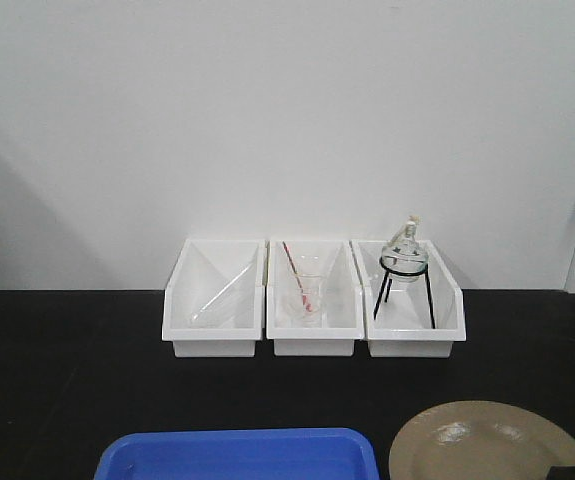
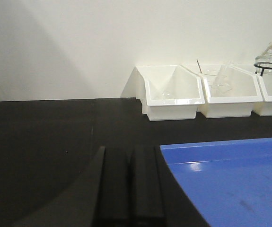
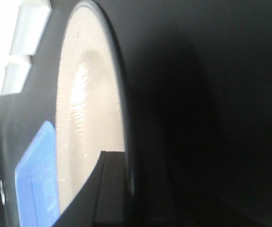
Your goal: Place disk in tray to left cabinet
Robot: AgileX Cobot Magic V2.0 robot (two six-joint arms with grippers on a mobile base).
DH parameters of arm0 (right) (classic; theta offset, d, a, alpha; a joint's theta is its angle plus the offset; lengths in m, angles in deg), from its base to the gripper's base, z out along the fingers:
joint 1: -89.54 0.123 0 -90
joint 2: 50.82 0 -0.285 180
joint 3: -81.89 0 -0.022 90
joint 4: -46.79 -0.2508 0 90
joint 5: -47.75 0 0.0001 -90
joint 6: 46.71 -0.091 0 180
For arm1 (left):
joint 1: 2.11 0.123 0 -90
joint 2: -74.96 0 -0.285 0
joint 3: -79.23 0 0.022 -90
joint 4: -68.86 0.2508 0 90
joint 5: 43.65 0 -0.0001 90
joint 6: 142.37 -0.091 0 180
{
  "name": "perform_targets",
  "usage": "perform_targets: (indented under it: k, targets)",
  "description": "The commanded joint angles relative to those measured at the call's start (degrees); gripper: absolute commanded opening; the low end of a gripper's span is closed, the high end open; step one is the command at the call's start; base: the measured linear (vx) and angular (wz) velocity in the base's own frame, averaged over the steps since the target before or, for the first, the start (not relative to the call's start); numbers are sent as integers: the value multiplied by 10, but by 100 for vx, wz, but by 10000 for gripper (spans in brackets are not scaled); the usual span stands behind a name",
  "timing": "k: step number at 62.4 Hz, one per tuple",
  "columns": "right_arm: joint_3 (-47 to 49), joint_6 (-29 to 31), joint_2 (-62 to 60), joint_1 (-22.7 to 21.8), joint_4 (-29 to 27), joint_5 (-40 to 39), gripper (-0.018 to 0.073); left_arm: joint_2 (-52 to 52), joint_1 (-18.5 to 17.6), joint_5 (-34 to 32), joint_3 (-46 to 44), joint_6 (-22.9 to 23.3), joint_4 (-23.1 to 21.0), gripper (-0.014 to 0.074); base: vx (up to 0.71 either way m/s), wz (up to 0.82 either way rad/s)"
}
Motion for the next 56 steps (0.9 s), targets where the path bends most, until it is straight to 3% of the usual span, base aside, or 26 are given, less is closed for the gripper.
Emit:
perform_targets:
  k: [1, 10, 16, 17, 18, 24, 39, 49, 56]
  targets:
    - [12, 13, -53, 1, -96, 76, -5, -3, 1, -47, 8, 6, -1, -3, 0, 0]
    - [13, 11, -103, 36, -120, 80, -4, -3, 1, -47, 8, 6, -1, -3, 0, 0]
    - [13, 1, -135, 89, -138, 74, -4, -3, 1, -47, 8, 6, -1, -3, 0, 0]
    - [13, -12, -156, 147, -163, 58, -4, -3, 1, -47, 8, 6, -1, -3, 0, 0]
    - [13, -14, -158, 163, -168, 56, -4, -3, 1, -47, 8, 6, -1, -3, 0, 0]
    - [13, -26, -163, 236, -207, 42, -4, -3, 1, -47, 8, 6, -1, -3, 0, 0]
    - [12, -37, -151, 428, -206, -76, -4, -3, 1, -47, 8, 6, -1, -3, 0, 0]
    - [13, -38, -122, 506, -206, -136, -4, -3, 1, -47, 8, 6, -1, -3, 0, 0]
    - [13, -37, -99, 523, -206, -153, -4, -3, 1, -47, 8, 6, -1, -3, 0, 0]
